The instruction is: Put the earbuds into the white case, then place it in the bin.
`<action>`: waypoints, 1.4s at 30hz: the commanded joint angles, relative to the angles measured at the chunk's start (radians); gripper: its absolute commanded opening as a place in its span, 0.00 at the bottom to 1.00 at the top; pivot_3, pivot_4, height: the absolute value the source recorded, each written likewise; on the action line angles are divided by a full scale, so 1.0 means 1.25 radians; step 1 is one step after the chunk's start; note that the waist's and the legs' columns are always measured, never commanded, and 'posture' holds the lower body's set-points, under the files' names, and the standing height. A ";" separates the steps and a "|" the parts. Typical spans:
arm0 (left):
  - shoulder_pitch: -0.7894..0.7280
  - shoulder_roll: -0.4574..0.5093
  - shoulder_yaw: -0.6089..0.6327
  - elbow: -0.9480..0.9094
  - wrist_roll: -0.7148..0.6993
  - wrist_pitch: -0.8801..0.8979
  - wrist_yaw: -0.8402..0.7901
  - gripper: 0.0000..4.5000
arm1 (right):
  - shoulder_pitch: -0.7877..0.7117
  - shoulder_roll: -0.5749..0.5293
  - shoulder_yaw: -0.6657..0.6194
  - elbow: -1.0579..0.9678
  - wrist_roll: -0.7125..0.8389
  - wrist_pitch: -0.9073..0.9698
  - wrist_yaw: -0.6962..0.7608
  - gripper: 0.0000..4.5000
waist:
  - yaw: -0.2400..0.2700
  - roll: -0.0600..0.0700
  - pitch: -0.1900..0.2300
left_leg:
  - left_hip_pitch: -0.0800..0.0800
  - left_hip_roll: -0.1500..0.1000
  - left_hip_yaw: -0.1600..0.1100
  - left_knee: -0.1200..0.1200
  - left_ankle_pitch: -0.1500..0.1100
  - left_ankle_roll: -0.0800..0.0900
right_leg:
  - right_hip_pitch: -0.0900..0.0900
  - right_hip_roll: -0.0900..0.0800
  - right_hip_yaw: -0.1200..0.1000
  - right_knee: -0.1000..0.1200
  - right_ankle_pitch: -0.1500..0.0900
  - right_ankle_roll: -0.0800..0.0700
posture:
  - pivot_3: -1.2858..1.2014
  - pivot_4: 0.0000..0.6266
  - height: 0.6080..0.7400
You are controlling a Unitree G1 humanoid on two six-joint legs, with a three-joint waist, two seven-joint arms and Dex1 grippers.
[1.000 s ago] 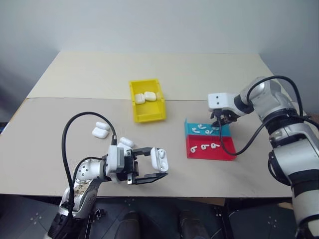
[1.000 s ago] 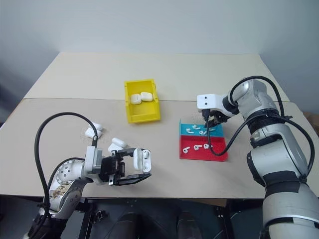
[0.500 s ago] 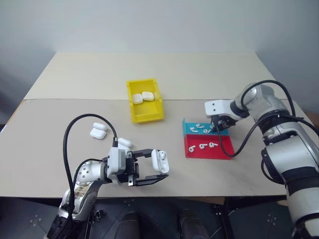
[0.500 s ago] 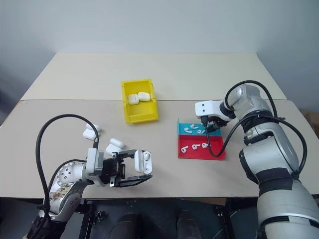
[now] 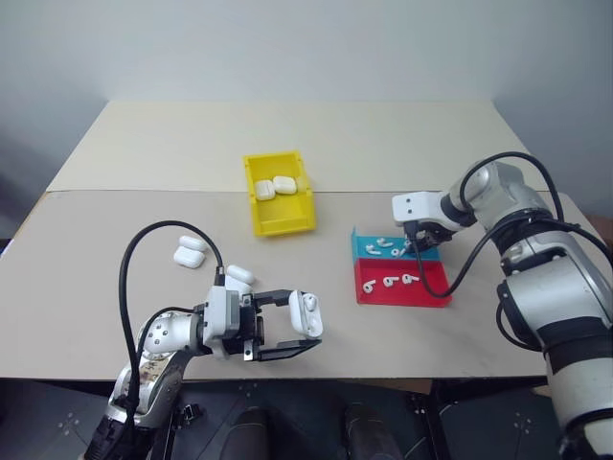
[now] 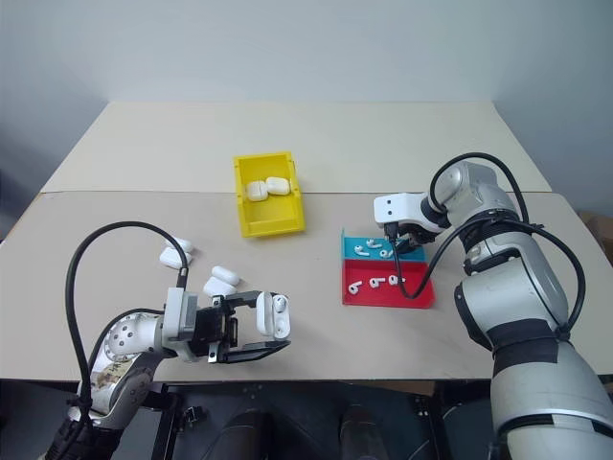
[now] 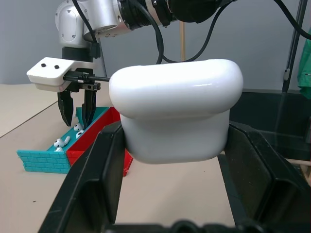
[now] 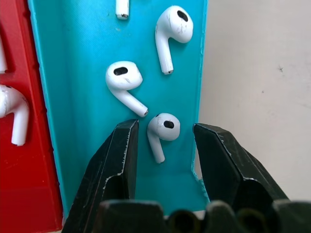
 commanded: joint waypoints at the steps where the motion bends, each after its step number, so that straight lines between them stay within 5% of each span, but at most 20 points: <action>1: -0.001 0.002 0.003 -0.026 -0.006 -0.013 0.004 0.62 | -0.024 -0.005 -0.014 0.002 -0.003 -0.005 0.004 0.49 | 0.000 0.000 0.000 | 0.000 0.000 0.000 0.000 0.000 0.000 | 0.000 0.000 0.000 0.000 0.000 0.000 | 0.52 0.24 1.00; 12: 0.001 0.013 0.001 -0.030 0.001 -0.002 0.007 0.62 | -0.019 0.003 -0.022 0.009 -0.005 0.002 -0.011 0.49 | -0.001 0.000 0.000 | 0.000 0.000 0.000 0.000 0.000 0.000 | 0.000 0.000 0.000 0.000 0.000 0.000 | 0.52 0.24 1.00; 15: 0.002 0.013 -0.002 -0.031 -0.001 -0.002 0.012 0.62 | -0.018 0.004 -0.019 0.010 -0.009 -0.003 -0.013 0.37 | -0.001 0.000 0.000 | 0.000 0.000 0.000 0.000 0.000 0.000 | 0.000 0.000 0.000 0.000 0.000 0.000 | 0.52 0.24 1.00; 42: -0.008 0.014 -0.014 -0.029 -0.002 0.003 0.030 0.62 | -0.010 0.003 -0.021 0.014 -0.023 -0.013 -0.021 0.29 | -0.001 0.000 0.000 | 0.000 0.000 0.000 0.000 0.000 0.000 | 0.000 0.000 0.000 0.000 0.000 0.000 | 0.52 0.24 1.00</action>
